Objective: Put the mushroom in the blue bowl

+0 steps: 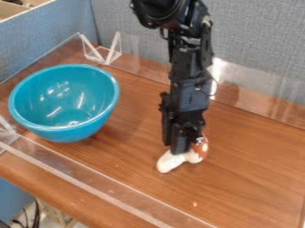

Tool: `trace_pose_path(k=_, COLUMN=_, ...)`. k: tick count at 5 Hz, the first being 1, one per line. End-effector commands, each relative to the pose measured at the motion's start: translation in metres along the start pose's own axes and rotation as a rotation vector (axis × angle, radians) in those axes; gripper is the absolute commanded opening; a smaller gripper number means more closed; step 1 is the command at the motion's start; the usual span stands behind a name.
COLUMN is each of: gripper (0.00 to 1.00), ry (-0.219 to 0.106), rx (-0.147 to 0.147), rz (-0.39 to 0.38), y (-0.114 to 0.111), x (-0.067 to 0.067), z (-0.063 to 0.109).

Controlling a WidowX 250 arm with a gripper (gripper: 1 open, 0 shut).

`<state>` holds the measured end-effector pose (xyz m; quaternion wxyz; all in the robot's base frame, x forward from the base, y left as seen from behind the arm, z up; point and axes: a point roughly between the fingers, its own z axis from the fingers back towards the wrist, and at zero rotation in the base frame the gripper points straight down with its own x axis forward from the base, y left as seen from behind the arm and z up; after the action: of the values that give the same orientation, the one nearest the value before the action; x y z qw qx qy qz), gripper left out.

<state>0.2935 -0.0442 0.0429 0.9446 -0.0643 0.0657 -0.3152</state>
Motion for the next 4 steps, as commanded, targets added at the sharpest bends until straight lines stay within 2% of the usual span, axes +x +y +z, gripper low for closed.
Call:
trace_pose_path(k=1, gripper=0.00, ry=-0.071, rx=0.038, rz=0.001, y=0.0030, x=-0.0021, z=0.0282)
trace_pose_path(k=4, gripper=0.00, ry=-0.061, rx=0.033, rz=-0.008, y=0.0039, x=-0.0047, z=0.0263)
